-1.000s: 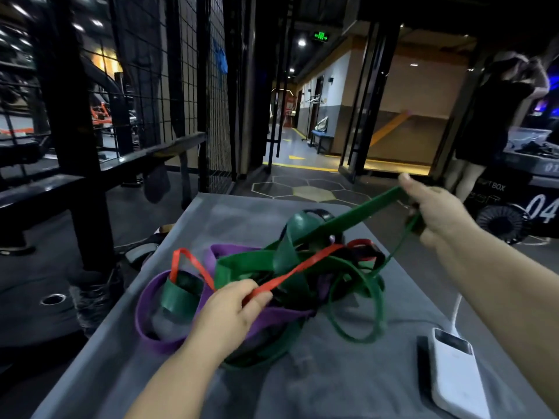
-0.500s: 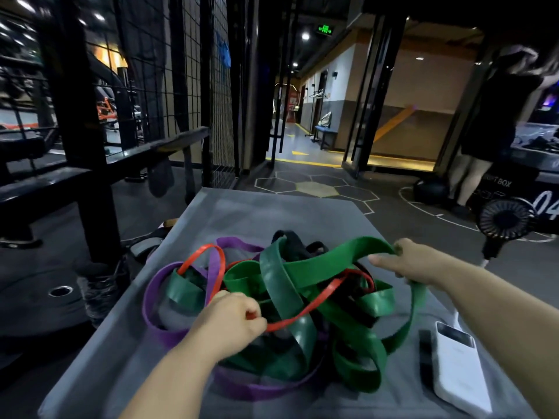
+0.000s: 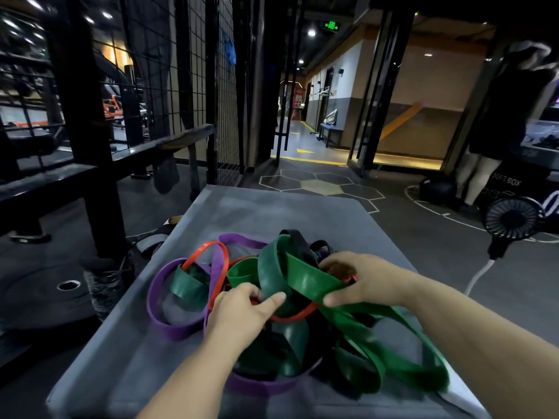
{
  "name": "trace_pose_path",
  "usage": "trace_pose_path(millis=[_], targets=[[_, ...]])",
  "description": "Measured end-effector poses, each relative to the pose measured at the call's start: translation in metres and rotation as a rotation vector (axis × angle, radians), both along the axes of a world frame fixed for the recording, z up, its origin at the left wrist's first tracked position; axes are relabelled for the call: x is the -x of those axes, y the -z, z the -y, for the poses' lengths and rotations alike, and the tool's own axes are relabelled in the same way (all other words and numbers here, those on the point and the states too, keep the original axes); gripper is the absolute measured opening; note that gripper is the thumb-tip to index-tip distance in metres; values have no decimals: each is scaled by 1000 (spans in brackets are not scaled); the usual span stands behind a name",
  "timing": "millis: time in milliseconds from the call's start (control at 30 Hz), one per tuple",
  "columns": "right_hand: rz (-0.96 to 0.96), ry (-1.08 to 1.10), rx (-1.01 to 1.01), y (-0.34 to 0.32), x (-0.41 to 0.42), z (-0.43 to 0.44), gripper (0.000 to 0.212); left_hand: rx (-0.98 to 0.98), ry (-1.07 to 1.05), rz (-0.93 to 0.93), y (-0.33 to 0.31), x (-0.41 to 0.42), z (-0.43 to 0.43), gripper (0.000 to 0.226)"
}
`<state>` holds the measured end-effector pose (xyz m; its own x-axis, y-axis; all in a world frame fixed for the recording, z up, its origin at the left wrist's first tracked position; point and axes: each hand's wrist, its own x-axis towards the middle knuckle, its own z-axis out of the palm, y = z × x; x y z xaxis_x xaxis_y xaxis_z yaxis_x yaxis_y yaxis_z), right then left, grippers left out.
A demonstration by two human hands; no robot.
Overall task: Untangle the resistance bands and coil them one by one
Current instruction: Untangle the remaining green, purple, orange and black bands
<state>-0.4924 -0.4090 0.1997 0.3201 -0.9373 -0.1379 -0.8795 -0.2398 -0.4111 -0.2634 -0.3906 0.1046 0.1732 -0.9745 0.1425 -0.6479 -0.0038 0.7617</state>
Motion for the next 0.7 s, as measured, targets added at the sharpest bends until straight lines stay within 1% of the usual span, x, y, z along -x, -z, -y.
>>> trace_pose_path(millis=[33, 100, 167, 200, 233, 267, 333, 400, 533, 600, 700], targets=[[-15, -14, 14, 3, -11, -2, 72, -3, -16, -51, -1, 3, 1, 40], [-80, 9, 79, 12, -30, -4, 64, -12, 16, -126, -1, 9, 0, 41], [-175, 24, 145, 21, -41, -2, 44, -16, 55, -171, 0, 13, 0, 41], [-177, 25, 172, 24, -43, 0, 32, -9, 49, -189, 1, 12, 1, 39], [-132, 36, 201, 24, -42, 2, 23, 6, 25, -224, 2, 10, 2, 38], [-46, 67, 227, 20, -39, 3, 20, 29, -10, -280, 2, 7, 4, 38], [140, 175, 287, 4, -28, 5, 19, 88, -107, -403, 1, -3, 10, 36], [229, 258, 350, -16, -16, 7, 18, 123, -185, -463, 0, -13, 15, 33], [258, 306, 454, -68, 4, 9, 21, 184, -166, -497, -5, -21, 22, 31], [282, 340, 495, -100, 10, 8, 27, 201, -172, -498, -10, -22, 24, 33], [229, 338, 550, -146, 18, 7, 33, 200, -174, -527, -15, -20, 28, 35]])
